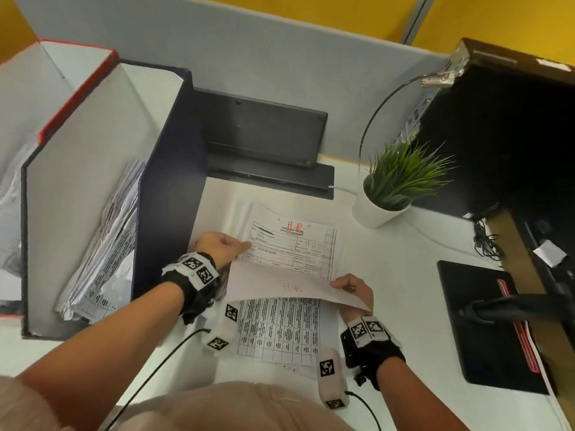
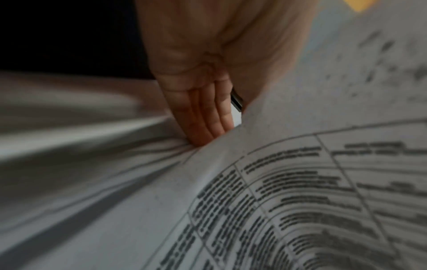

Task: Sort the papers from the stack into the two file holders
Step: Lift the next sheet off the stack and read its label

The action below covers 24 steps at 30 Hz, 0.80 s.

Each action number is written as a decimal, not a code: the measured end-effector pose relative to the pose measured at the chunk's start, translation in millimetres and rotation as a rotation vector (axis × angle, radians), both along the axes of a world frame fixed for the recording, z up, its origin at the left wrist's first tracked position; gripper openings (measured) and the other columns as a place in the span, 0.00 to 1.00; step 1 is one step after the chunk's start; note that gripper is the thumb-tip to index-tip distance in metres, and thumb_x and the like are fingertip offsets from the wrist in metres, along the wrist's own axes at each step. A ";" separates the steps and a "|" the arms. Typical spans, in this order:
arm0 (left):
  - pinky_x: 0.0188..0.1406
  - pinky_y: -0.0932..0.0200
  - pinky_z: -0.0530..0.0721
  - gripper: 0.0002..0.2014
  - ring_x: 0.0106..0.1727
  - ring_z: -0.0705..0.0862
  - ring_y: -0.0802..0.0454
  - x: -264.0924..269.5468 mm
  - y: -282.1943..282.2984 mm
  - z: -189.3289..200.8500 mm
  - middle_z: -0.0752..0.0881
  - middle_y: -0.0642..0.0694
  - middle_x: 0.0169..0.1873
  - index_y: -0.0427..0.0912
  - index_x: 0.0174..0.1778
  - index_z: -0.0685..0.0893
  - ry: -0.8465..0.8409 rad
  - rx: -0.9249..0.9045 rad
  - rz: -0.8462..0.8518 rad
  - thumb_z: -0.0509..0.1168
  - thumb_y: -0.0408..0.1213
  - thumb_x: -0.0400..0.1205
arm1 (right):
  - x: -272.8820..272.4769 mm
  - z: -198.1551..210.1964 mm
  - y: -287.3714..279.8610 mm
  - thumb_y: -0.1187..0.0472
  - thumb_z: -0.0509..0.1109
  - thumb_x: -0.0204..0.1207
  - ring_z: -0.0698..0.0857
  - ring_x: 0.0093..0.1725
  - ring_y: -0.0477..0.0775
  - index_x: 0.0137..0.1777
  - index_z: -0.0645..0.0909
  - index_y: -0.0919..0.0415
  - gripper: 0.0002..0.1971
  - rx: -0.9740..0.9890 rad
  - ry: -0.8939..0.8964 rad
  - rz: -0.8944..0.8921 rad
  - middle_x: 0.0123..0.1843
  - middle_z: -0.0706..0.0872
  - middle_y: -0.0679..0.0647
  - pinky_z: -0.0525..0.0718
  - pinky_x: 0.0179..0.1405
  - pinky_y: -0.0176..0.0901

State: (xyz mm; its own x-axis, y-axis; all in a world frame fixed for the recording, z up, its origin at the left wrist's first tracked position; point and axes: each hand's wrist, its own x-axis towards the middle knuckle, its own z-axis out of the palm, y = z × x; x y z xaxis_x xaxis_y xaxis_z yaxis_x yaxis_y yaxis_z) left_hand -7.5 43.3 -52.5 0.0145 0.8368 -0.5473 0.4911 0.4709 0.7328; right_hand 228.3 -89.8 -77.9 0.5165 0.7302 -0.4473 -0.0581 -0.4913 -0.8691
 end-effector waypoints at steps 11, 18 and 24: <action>0.38 0.56 0.81 0.18 0.27 0.74 0.47 8.5 -15.0 -5.0 0.76 0.43 0.23 0.37 0.23 0.76 0.267 0.232 -0.222 0.70 0.37 0.78 | -11.3 -6.8 -3.4 0.81 0.67 0.66 0.80 0.43 0.57 0.24 0.79 0.55 0.20 0.056 -0.024 -0.093 0.36 0.82 0.53 0.77 0.50 0.46; 0.41 0.59 0.83 0.09 0.38 0.82 0.51 4.1 -39.1 -0.7 0.85 0.46 0.42 0.36 0.52 0.88 0.158 0.775 -0.235 0.67 0.29 0.79 | -8.6 -7.5 -2.6 0.79 0.68 0.65 0.80 0.39 0.56 0.21 0.72 0.58 0.19 0.038 -0.135 -0.080 0.33 0.83 0.55 0.76 0.35 0.38; 0.36 0.50 0.84 0.10 0.38 0.84 0.38 4.4 -46.5 -3.4 0.87 0.37 0.37 0.40 0.35 0.82 -0.142 0.493 -0.039 0.63 0.21 0.77 | -8.9 -1.8 -0.7 0.71 0.84 0.56 0.82 0.36 0.53 0.46 0.74 0.68 0.23 0.078 -0.223 -0.070 0.37 0.82 0.56 0.79 0.33 0.33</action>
